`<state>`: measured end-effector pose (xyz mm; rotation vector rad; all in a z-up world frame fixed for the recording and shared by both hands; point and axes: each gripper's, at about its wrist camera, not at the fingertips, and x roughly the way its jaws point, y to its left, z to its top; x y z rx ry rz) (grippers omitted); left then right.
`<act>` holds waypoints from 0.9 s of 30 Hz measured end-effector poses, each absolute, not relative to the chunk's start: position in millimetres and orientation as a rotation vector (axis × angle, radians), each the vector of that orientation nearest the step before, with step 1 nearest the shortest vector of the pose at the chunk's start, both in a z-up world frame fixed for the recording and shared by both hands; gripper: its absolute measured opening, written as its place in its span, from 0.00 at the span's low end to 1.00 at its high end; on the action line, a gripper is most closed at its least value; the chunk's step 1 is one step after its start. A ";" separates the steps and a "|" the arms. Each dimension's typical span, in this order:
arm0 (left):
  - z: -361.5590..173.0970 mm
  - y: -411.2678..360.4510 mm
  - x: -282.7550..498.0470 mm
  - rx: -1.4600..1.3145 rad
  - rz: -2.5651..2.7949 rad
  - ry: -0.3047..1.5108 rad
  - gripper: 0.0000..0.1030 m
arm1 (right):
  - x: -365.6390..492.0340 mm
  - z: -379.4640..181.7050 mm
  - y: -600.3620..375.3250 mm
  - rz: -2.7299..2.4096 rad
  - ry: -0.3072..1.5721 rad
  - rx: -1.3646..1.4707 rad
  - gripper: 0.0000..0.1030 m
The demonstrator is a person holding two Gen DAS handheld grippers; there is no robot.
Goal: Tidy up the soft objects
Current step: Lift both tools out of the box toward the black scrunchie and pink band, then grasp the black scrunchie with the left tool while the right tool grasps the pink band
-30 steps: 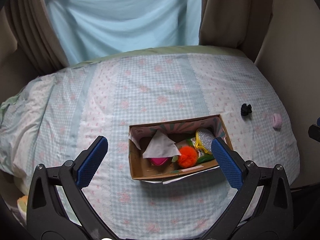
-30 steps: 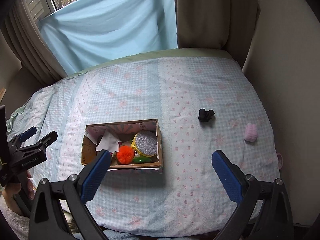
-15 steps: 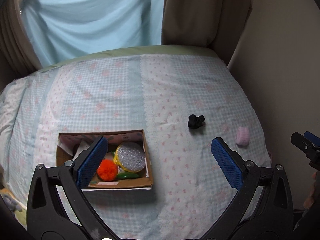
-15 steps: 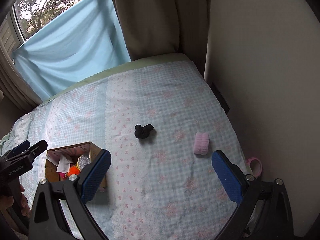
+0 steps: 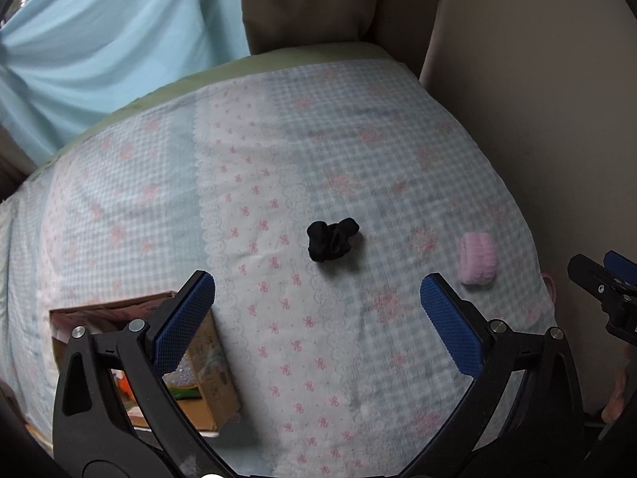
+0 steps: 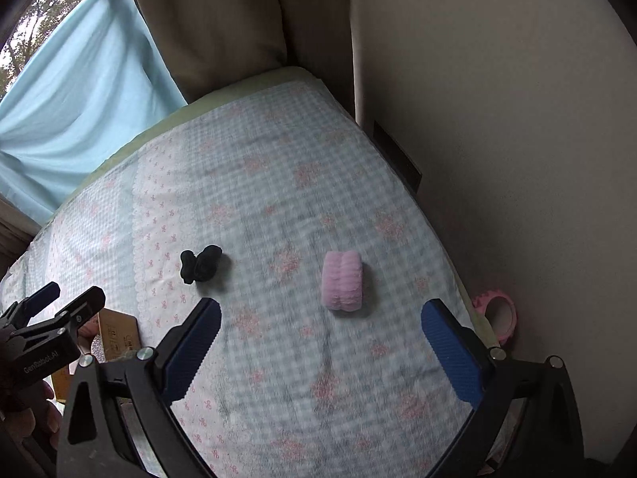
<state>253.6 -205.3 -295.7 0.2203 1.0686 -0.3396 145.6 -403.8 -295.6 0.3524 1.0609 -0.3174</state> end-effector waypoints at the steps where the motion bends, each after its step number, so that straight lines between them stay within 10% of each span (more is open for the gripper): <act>1: -306.1 -210.5 259.1 0.224 -0.343 1.069 1.00 | 151.1 -304.7 -405.6 -0.326 1.059 0.348 0.98; 18: -474.9 -248.1 326.2 0.266 -0.360 1.015 0.95 | 206.4 -469.3 -417.5 -0.435 1.085 0.305 0.84; 27: -505.3 -254.4 327.2 0.279 -0.392 1.014 0.49 | 205.5 -495.4 -422.5 -0.465 1.081 0.301 0.56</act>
